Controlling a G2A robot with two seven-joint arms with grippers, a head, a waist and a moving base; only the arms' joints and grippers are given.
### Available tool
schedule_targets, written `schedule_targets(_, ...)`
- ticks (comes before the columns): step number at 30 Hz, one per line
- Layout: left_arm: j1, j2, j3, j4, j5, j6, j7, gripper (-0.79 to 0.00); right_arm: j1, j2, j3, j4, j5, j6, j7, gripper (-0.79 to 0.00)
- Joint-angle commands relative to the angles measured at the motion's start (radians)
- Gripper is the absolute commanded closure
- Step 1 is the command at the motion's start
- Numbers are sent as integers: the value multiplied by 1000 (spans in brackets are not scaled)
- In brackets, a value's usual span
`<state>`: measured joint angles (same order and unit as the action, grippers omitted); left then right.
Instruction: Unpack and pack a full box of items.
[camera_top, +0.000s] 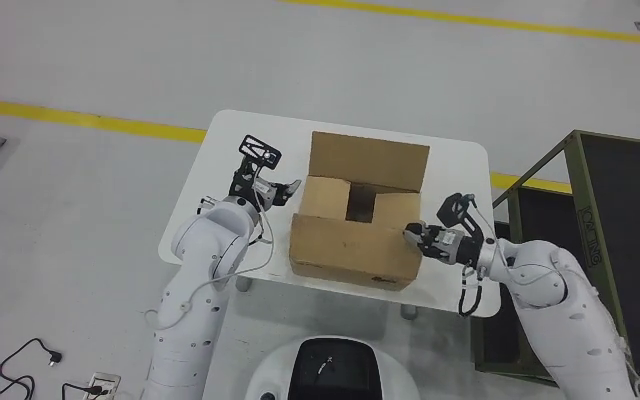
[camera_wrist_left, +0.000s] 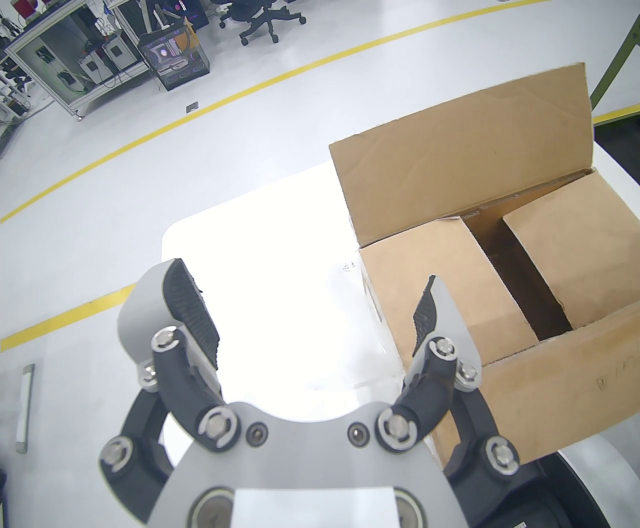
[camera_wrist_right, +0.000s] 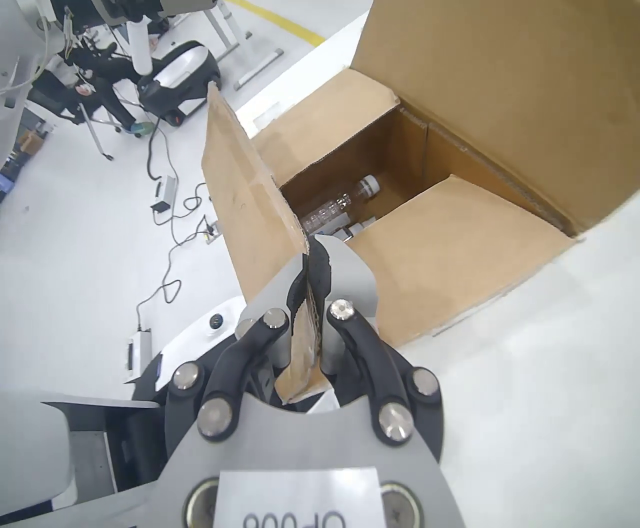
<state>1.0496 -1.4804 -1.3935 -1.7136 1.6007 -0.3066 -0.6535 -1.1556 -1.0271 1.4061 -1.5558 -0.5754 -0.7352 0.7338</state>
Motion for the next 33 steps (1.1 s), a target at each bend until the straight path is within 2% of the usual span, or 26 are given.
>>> schedule_targets(1,2,2,2,-4,-3,2,-1,-785,8,3,3,-10,-81,-44,-42,0)
schedule_targets(9,9,9,2,-18,-2,17,-4,-785,-41,7,-7,-51,-207,-138,-184,0)
schedule_targets(23,13,19,14,-27,-15,20,-9,-785,-157,20,54,-138,-336,-166,-394,0)
schedule_targets(28,17,23,15,-32,-18,22,-12,-785,-177,20,52,-156,-382,-144,-445,0)
schedule_targets(33,18,27,11,-36,-23,28,-16,-785,-177,20,52,-156,-382,-144,-445,0)
